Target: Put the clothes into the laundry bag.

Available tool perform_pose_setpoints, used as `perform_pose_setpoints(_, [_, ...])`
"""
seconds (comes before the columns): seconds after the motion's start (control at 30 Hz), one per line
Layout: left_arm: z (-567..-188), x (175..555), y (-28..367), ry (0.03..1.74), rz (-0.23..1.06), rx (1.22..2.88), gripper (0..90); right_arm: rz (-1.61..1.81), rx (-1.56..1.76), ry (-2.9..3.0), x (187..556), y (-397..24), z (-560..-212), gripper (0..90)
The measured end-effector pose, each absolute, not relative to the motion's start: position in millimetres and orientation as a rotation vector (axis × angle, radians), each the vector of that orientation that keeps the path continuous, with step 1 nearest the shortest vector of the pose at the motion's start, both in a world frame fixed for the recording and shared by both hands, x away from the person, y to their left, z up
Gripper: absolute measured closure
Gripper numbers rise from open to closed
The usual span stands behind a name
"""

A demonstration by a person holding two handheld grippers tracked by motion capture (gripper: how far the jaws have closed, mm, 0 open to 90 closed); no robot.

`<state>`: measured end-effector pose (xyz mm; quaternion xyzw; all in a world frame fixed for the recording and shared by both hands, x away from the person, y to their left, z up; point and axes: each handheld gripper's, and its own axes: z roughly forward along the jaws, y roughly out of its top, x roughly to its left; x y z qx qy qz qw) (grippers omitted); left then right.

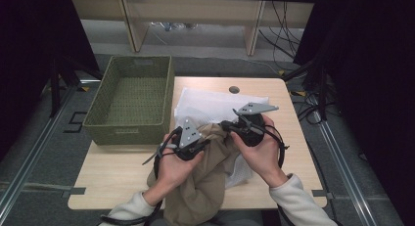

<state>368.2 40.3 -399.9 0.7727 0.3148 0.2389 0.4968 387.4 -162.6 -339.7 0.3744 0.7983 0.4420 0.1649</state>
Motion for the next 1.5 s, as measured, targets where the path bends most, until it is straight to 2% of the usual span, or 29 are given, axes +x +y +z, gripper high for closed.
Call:
perform_pose_setpoints(0.17, [-430.6,385.8,26.6,0.778,0.58,2.014,81.4,1.253,1.09,2.284,387.7,-162.6,-340.6,89.8])
perform_pose_setpoints(0.27, [-446.6,394.4,21.2,0.804,0.585,2.046,81.1,1.238,1.06,2.301,391.0,-162.3,-345.0,89.8])
perform_pose_setpoints(0.63, [-442.6,393.6,10.4,0.782,0.566,2.014,77.1,1.228,1.088,2.325,392.0,-160.1,-348.5,89.7])
perform_pose_setpoints(0.8, [-447.7,396.0,17.7,0.789,0.531,2.012,67.0,1.216,1.092,2.332,394.6,-161.0,-353.0,89.7])
perform_pose_setpoints(1.0, [-437.7,380.8,29.5,0.676,0.494,2.023,40.4,1.208,1.12,2.33,396.1,-162.1,-353.4,89.7])
perform_pose_setpoints(1.13, [-426.4,364.9,41.2,0.653,0.488,2.0,28.0,1.207,1.127,2.327,394.5,-161.9,-352.4,89.7])
perform_pose_setpoints(1.3, [-417.0,350.5,61.1,0.649,0.474,1.98,19.4,1.205,1.08,2.321,395.9,-163.3,-352.7,89.7])
perform_pose_setpoints(1.5, [-429.0,354.0,75.0,0.662,0.492,2.067,14.1,1.199,1.11,2.319,395.0,-162.0,-353.4,89.7])
